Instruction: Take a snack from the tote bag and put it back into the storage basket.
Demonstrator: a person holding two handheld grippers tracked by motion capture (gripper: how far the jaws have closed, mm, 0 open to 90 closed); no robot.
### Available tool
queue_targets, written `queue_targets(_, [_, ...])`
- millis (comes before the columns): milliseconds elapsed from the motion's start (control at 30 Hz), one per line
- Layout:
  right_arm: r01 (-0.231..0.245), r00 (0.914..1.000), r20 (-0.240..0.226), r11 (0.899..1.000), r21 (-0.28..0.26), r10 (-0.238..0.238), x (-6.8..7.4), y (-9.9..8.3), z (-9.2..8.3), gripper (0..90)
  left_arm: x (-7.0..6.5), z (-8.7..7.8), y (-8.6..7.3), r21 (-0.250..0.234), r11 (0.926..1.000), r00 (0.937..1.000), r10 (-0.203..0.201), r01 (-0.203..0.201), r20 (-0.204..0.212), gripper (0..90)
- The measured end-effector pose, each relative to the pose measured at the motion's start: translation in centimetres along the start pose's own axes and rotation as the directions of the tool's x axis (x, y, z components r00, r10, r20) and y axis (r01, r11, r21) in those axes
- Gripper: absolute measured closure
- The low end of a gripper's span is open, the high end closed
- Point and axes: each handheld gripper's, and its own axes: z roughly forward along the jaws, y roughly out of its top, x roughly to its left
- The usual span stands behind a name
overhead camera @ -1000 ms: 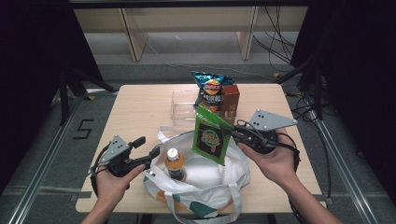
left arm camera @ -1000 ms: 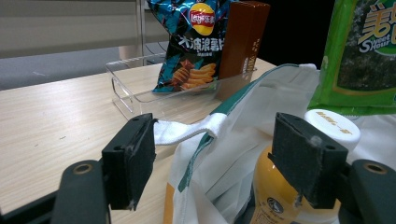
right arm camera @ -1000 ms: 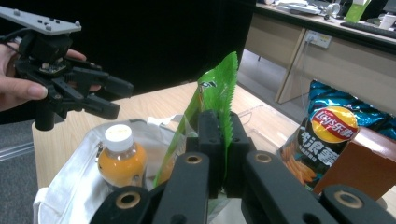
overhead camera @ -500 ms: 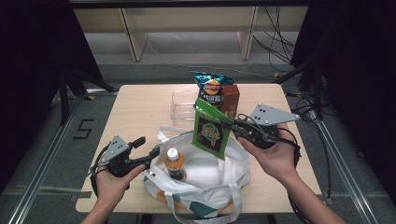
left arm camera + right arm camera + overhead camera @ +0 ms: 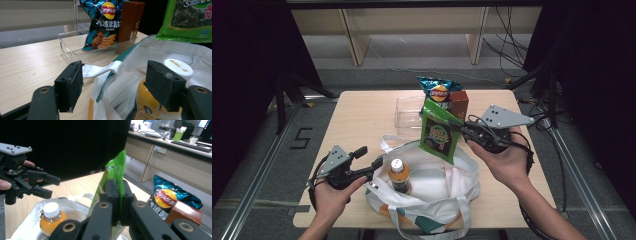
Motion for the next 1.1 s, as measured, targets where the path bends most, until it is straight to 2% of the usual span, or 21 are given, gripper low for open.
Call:
queue_targets(33, [0.023,0.9997,0.006,1.0,-0.003,-0.023,-0.2,0.0,0.0,90.0,0.0,0.0,0.0,0.0,1.0,1.0,0.0,0.0,0.0,29.9])
queue_targets(133, [0.012,0.9999,0.005,1.0,-0.016,-0.012,-0.2,0.3,0.1,90.0,0.0,0.0,0.0,0.0,1.0,1.0,-0.002,0.002,-0.001,29.9])
queue_targets(200, [0.031,0.9994,0.017,0.999,-0.013,-0.03,-0.4,0.4,0.1,90.0,0.0,0.0,0.0,0.0,1.0,1.0,-0.002,0.002,-0.001,29.9])
queue_targets(267, [0.012,0.9998,0.018,1.0,-0.023,-0.012,-0.3,0.5,0.2,90.0,0.0,0.0,0.0,-0.001,1.0,1.0,-0.002,0.002,-0.001,29.8])
queue_targets(333, [0.034,0.9993,0.019,0.999,-0.026,-0.034,-0.5,0.7,0.2,90.0,0.0,0.0,0.0,-0.002,1.0,1.0,-0.001,0.001,-0.001,29.9])
queue_targets(367, [-0.001,0.9999,0.01,1.0,-0.021,0.001,-0.3,0.7,0.2,90.0,0.0,0.0,0.0,-0.001,1.0,1.0,-0.001,0.001,-0.001,29.9])
queue_targets(433, [0.019,0.9993,0.032,0.999,-0.035,-0.018,-0.5,0.8,0.3,90.0,0.0,0.0,0.0,0.0,1.0,1.0,-0.002,0.002,-0.001,29.9])
queue_targets(533, [0.01,0.9997,0.025,0.999,-0.037,-0.009,-0.6,0.9,0.4,90.0,0.0,-0.1,0.0,-0.001,1.0,1.0,-0.001,0.001,-0.001,29.9])
queue_targets(600, [0.031,0.9988,0.04,0.998,-0.048,-0.029,-0.8,1.0,0.5,90.0,0.0,-0.1,0.0,-0.001,1.0,1.0,-0.001,0.001,-0.001,29.9])
queue_targets(633, [0.006,0.9993,0.037,0.999,-0.042,-0.004,-0.6,1.0,0.5,90.0,0.0,-0.1,0.0,-0.001,1.0,1.0,-0.002,0.002,-0.001,29.9])
queue_targets(700, [0.032,0.9987,0.042,0.998,-0.049,-0.03,-0.9,1.1,0.6,90.0,0.0,-0.1,0.0,-0.001,1.0,1.0,-0.002,0.002,-0.001,29.9])
queue_targets(767, [0.0,0.9996,0.03,0.999,-0.038,0.001,-0.7,1.1,0.7,90.0,0.0,0.0,0.1,-0.003,1.0,1.0,-0.003,0.003,-0.001,29.9])
queue_targets(800, [0.029,0.9986,0.045,0.998,-0.049,-0.027,-1.0,1.1,0.8,90.0,0.1,-0.1,0.1,-0.002,1.0,1.0,-0.002,0.002,-0.001,29.9])
queue_targets(933, [0.001,0.9993,0.038,0.999,-0.048,0.001,-0.9,1.3,0.9,90.0,0.1,0.0,0.0,-0.002,1.0,1.0,-0.003,0.003,-0.001,29.9])
queue_targets(967, [0.002,0.9994,0.035,0.999,-0.05,0.0,-1.0,1.4,0.9,90.0,0.1,-0.1,0.0,-0.001,1.0,1.0,-0.003,0.003,-0.001,29.9])
queue_targets(1000, [0.033,0.9982,0.052,0.998,-0.057,-0.03,-1.2,1.4,0.9,90.0,0.1,0.0,0.0,-0.002,1.0,1.0,-0.003,0.003,-0.001,29.9])
queue_targets(1033, [0.006,0.999,0.044,0.999,-0.049,-0.004,-1.1,1.5,0.8,90.0,0.0,0.0,0.0,-0.002,1.0,1.0,-0.004,0.004,-0.001,29.9])
queue_targets(1067, [0.005,0.999,0.044,0.998,-0.055,-0.003,-1.1,1.6,0.9,90.0,0.0,0.0,0.1,-0.002,1.0,1.0,-0.004,0.004,-0.001,29.9])
queue_targets(1100, [0.026,0.9983,0.054,0.998,-0.058,-0.023,-1.3,1.6,0.9,90.0,0.0,0.0,0.1,-0.003,1.0,1.0,-0.004,0.004,-0.001,29.9])
